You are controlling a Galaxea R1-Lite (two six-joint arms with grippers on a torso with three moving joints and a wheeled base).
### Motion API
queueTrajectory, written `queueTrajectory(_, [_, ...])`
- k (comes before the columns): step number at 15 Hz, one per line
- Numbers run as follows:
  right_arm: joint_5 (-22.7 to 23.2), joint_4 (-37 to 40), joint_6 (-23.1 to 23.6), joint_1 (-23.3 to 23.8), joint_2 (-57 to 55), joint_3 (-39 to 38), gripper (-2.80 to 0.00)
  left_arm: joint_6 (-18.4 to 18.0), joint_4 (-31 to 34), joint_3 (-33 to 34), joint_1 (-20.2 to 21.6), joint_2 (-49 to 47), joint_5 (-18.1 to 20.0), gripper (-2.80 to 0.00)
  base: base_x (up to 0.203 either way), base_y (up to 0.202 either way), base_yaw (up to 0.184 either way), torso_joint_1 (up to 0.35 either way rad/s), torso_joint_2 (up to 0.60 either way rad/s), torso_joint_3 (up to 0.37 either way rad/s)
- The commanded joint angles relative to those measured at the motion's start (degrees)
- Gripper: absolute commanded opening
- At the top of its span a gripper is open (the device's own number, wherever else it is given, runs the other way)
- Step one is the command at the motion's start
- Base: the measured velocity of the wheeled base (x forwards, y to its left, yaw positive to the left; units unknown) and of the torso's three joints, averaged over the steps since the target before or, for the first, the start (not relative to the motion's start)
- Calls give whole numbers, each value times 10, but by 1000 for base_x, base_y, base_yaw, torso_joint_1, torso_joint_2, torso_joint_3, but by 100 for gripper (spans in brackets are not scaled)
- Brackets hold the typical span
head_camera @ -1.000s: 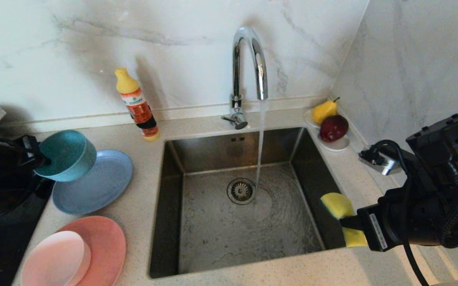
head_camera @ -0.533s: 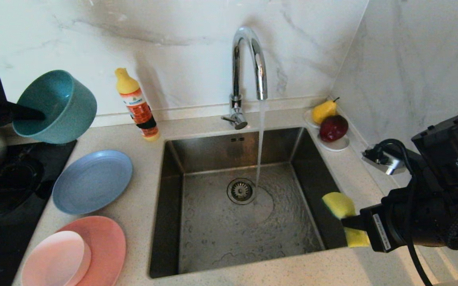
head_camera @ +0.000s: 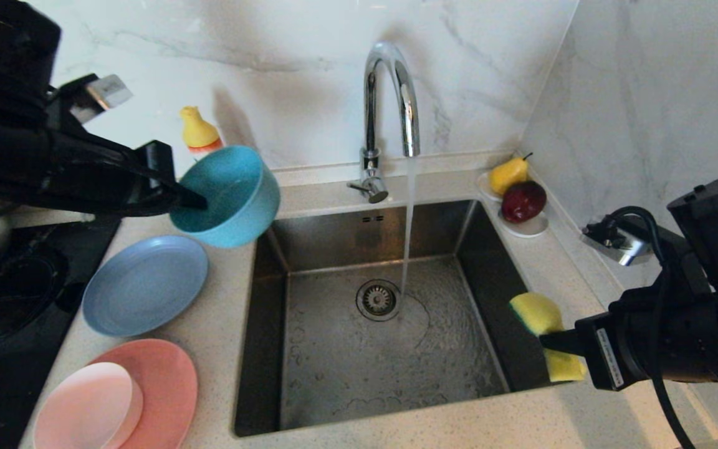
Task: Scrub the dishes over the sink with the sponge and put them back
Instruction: Wash the bowl
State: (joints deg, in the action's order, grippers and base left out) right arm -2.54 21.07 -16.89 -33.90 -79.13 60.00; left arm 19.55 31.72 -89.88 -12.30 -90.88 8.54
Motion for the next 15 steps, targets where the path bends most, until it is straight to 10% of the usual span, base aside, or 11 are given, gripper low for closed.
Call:
queueTrajectory(1, [0, 1, -1, 0, 21, -3, -280, 19, -27, -3, -63, -77, -34, -280, 0, 0, 0, 0, 0, 0])
queueTrajectory(7, [-1, 4, 0, 0, 60, -8, -280, 66, -117, -20, -187, -211, -124, -280, 0, 0, 0, 0, 0, 0])
queueTrajectory(15, [1, 7, 4, -1, 94, -14, -280, 108, -147, -108, -228, -320, -178, -280, 0, 0, 0, 0, 0, 0])
